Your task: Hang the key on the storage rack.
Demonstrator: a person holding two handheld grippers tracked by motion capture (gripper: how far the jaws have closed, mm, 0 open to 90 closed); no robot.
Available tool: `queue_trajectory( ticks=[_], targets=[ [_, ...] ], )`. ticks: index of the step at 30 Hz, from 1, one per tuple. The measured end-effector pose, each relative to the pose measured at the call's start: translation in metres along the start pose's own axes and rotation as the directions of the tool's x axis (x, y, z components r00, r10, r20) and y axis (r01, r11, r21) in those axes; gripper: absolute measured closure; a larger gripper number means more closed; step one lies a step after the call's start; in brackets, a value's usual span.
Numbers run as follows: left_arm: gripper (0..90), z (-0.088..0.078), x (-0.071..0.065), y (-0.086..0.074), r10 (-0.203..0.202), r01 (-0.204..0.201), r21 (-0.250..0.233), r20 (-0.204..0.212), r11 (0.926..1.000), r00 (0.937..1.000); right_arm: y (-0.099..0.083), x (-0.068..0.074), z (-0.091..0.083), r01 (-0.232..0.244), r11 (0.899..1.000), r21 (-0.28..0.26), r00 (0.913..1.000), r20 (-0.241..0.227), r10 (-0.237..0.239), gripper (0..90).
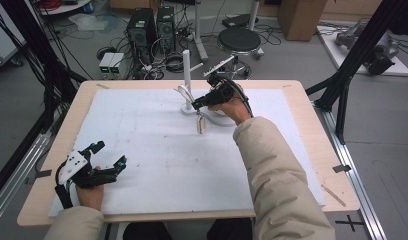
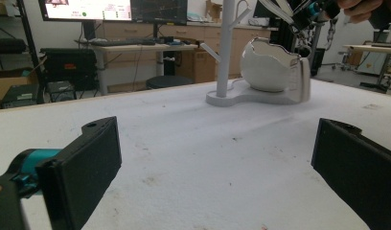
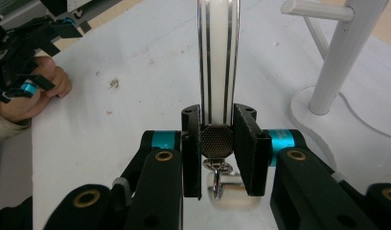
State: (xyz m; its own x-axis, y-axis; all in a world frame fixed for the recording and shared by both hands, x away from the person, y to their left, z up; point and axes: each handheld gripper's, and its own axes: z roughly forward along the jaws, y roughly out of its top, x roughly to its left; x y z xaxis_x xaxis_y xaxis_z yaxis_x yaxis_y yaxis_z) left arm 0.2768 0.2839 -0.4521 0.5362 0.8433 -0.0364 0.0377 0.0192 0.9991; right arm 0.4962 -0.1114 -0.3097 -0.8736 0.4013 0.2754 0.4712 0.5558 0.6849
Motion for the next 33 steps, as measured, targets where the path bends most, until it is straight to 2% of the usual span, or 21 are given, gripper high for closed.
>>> queue_trajectory(
  ticks=[12, 18, 25, 33],
  targets=[
    [3.5, 0.000, 0.000, 0.000, -0.002, 0.002, -0.002, 0.000, 1.0000, 1.0000, -0.002, -0.017, 0.009, -0.052, 0.998, -0.036, 0.9986, 0.005, 0.052, 74.5],
    [3.5, 0.000, 0.000, 0.000, 0.000, 0.000, 0.000, 0.000, 1.0000, 1.0000, -0.004, -0.023, 0.008, -0.057, 0.997, -0.044, 0.9983, 0.008, 0.057, 74.5],
    [3.5, 0.000, 0.000, 0.000, 0.005, -0.005, 0.003, 0.002, 1.0000, 1.0000, -0.005, -0.027, 0.012, -0.071, 0.996, -0.049, 0.9974, 0.012, 0.072, 74.4],
    [3.5, 0.000, 0.000, 0.000, 0.001, -0.001, 0.000, 0.000, 1.0000, 1.0000, -0.007, -0.033, 0.015, -0.109, 0.992, -0.063, 0.9940, 0.002, 0.109, 74.3]
  ],
)
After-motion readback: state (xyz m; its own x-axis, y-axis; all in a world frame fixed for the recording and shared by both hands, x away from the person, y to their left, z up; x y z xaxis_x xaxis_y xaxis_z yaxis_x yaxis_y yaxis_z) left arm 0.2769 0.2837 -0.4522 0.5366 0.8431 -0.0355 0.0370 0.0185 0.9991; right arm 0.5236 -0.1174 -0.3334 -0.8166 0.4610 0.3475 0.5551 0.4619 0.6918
